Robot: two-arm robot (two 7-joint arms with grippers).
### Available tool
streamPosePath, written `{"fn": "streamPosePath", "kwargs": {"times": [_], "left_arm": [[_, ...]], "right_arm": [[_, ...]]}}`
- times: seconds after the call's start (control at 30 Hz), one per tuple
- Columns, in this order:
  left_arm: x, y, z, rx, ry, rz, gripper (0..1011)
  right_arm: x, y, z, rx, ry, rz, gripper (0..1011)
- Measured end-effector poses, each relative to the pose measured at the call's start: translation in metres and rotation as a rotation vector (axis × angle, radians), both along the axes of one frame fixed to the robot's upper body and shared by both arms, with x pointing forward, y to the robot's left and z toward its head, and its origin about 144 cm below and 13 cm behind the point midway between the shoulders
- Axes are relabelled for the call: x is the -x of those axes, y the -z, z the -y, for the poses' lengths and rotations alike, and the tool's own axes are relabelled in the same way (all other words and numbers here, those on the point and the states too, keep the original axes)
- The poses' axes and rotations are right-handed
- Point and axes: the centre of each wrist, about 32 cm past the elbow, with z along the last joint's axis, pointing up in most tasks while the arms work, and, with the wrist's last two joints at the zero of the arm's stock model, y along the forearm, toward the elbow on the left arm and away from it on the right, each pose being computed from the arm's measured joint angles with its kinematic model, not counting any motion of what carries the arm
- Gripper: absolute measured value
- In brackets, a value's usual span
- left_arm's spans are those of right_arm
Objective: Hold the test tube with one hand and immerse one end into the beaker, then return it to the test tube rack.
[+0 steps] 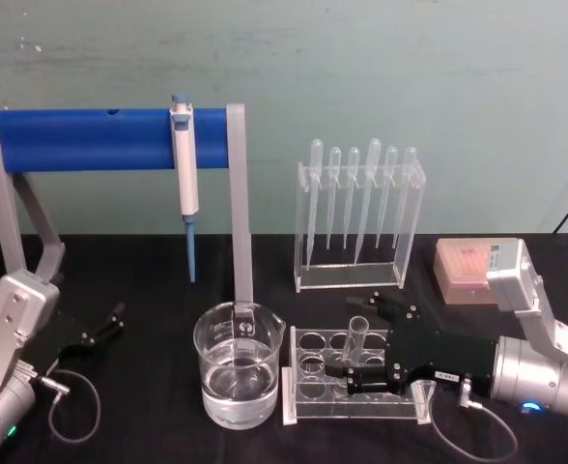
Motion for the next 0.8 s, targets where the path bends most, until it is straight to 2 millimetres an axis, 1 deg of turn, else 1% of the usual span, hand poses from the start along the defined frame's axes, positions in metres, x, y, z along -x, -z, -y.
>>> {"fn": "streamPosePath", "kwargs": {"times": [0.03, 0.07, 0.13, 0.2, 0.27, 0.33, 0.47, 0.5, 0.67, 0.8], "left_arm": [[0.0000, 0.0000, 0.0000, 0.000, 0.000, 0.000, 1000], [0.0000, 0.0000, 0.0000, 0.000, 0.000, 0.000, 1000], [0.0000, 0.0000, 0.0000, 0.000, 0.000, 0.000, 1000], [0.0000, 0.0000, 0.0000, 0.000, 0.000, 0.000, 1000], [0.0000, 0.0000, 0.0000, 0.000, 0.000, 0.000, 1000], [0.0000, 0.0000, 0.0000, 0.000, 0.000, 0.000, 1000], [0.0000, 0.0000, 0.0000, 0.000, 0.000, 0.000, 1000], [0.0000, 0.0000, 0.0000, 0.000, 0.000, 0.000, 1000], [0.0000, 0.0000, 0.0000, 0.000, 0.000, 0.000, 1000], [0.0000, 0.0000, 0.0000, 0.000, 0.000, 0.000, 1000]], "right_arm": [[0.0000, 0.0000, 0.0000, 0.000, 0.000, 0.000, 1000], [0.0000, -0.0001, 0.0001, 0.000, 0.000, 0.001, 968], [0.0000, -0.0001, 0.0002, 0.000, 0.000, 0.001, 947], [0.0000, -0.0002, 0.0003, 0.000, 0.000, 0.002, 887], [0.0000, -0.0003, 0.0004, 0.000, 0.000, 0.003, 862], [0.0000, -0.0003, 0.0004, 0.000, 0.000, 0.004, 786], [-0.0001, -0.0005, 0.0005, -0.001, 0.000, 0.005, 681], [-0.0001, -0.0006, 0.0006, -0.001, 0.000, 0.006, 629], [-0.0001, -0.0008, 0.0005, -0.001, -0.001, 0.007, 488], [0.0000, -0.0008, 0.0005, -0.001, -0.001, 0.007, 346]]}}
